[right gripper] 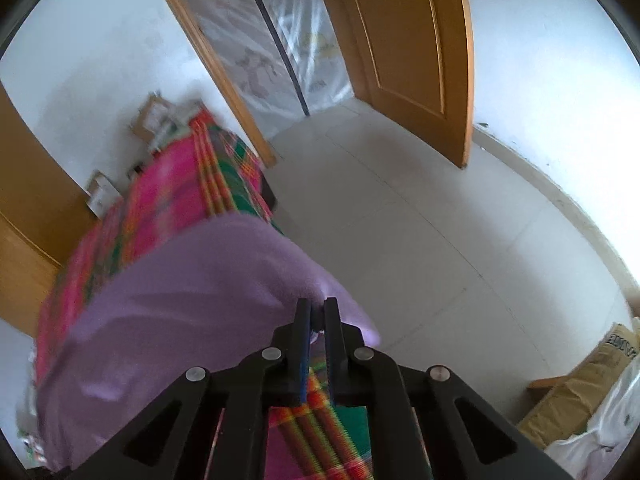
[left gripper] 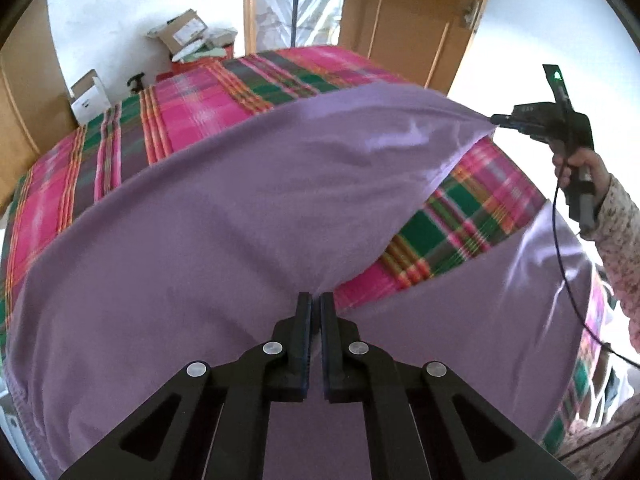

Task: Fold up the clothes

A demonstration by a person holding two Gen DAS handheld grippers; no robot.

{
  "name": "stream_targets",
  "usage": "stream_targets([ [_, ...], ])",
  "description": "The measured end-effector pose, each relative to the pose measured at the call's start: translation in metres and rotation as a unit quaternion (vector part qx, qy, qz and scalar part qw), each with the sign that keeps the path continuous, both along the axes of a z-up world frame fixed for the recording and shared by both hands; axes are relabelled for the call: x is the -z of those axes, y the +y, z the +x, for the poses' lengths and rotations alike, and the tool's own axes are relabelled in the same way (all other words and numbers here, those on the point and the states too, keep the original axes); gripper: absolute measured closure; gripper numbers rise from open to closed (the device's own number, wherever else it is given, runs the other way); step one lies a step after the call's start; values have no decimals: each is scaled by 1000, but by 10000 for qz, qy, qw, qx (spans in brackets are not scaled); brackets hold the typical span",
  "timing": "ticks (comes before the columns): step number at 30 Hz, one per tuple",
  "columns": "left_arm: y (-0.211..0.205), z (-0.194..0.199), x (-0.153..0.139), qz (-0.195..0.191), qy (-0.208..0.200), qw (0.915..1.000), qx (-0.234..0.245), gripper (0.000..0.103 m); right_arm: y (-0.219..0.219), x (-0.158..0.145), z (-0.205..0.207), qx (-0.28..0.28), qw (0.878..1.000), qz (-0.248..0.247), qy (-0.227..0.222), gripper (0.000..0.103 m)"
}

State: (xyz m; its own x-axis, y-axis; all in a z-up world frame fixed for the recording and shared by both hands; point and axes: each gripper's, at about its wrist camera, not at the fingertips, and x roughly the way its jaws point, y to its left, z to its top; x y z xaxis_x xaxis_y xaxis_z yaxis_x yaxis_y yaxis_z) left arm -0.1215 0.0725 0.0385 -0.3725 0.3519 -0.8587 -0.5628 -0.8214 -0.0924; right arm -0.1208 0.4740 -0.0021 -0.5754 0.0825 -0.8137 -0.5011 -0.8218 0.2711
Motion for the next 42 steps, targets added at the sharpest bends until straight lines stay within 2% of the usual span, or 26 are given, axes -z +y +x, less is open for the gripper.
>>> stream_targets([
  [5, 4, 1, 9, -221, -103, 9997, 49, 99, -15, -16, 4, 186, 9969, 765, -55, 93],
  [8, 1, 0, 4, -160, -133, 9997, 138, 99, -30, -36, 6, -23, 9954, 892, 348, 91],
  [11, -9, 3, -2, 72, -284, 9994, 196, 99, -53, -40, -2, -518, 9938, 884, 433, 83],
  [15, -28, 8, -14, 490, -306, 9982, 180, 94, -85, -22, -21, -1340, 9863, 946, 161, 83],
  [18, -49, 3, -24, 596, -137, 9979, -190, 94, -88, -10, -26, -1343, 9870, 876, -69, 83],
  [21, -70, -12, -25, 789, -204, 9945, -664, 94, -75, -3, -18, -1134, 9905, 774, -63, 83],
  [24, -84, -28, -15, 772, -290, 9912, -1033, 94, -64, -5, -9, -1016, 9918, 768, -57, 83],
  [27, -96, -41, -4, 719, -377, 9878, -1326, 94, -63, -10, -9, -896, 9907, 1009, -172, 83],
  [30, -110, -54, 2, 785, -418, 9829, -1615, 94, -74, -20, -17, -1212, 9891, 830, 113, 83],
  [34, -135, -80, 5, 888, -448, 9710, -2174, 94, -108, -22, -46, -1771, 9790, 993, 158, 83],
  [36, -142, -92, 6, 928, -452, 9687, -2259, 94, -122, -19, -62, -1987, 9743, 1058, 123, 83],
  [40, -149, -114, 15, 617, -471, 9644, -2530, 94, -130, -9, -93, -2008, 9742, 1032, -76, 83],
  [42, -153, -122, 17, 688, -431, 9642, -2525, 94, -130, -6, -105, -1965, 9745, 1078, -143, 83],
])
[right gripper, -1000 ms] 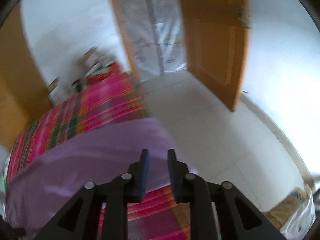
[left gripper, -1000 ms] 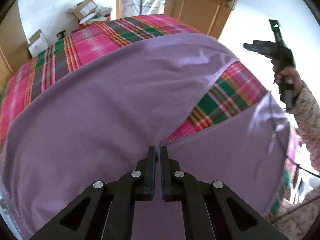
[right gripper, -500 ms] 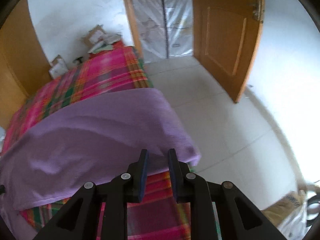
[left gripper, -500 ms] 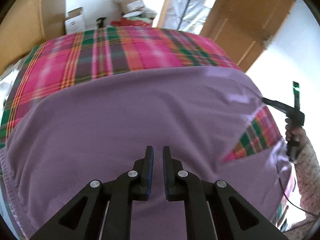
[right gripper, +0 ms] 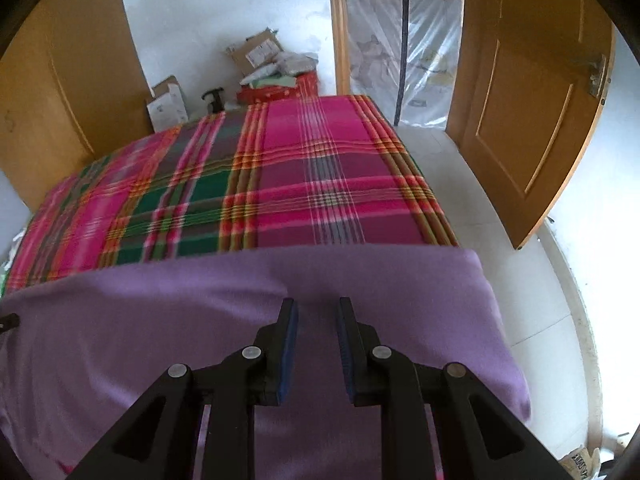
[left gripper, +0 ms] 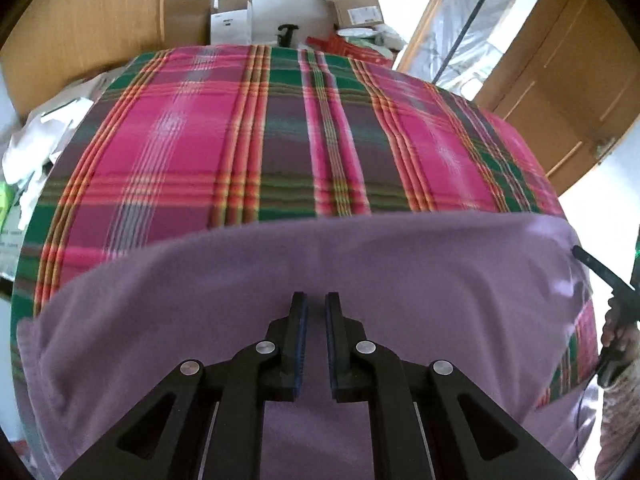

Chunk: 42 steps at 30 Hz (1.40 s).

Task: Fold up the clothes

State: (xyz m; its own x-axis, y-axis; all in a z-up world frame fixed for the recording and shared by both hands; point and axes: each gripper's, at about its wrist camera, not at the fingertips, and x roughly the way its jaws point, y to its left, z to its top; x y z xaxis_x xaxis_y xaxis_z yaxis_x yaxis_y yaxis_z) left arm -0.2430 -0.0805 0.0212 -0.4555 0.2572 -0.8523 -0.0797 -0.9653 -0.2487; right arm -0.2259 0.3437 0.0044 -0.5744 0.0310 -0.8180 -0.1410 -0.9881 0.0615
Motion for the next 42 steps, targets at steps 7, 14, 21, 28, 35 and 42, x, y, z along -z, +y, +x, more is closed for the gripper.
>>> stream_targets([
  [7, -10, -24, 3, 213, 109, 9995, -200, 94, -5, 4, -25, -4, 9997, 219, -51, 80],
  [14, -5, -31, 3, 55, 314, 9993, -178, 94, -7, 5, -35, 91, 9991, 419, -56, 76],
  [21, -12, -38, 3, 304, 245, 9987, -340, 94, -5, 0, -34, 192, 9988, 410, -178, 75],
  [28, -34, -5, -15, 149, 267, 9981, -539, 94, -55, -42, 10, -542, 9978, 290, 238, 75],
  [35, -79, 41, -15, 206, 186, 9958, -872, 94, -143, -44, 44, -1730, 9848, -102, 132, 75],
  [42, -115, 60, -2, 153, 51, 9933, -1147, 94, -207, -19, 66, -2425, 9697, -262, -135, 75],
])
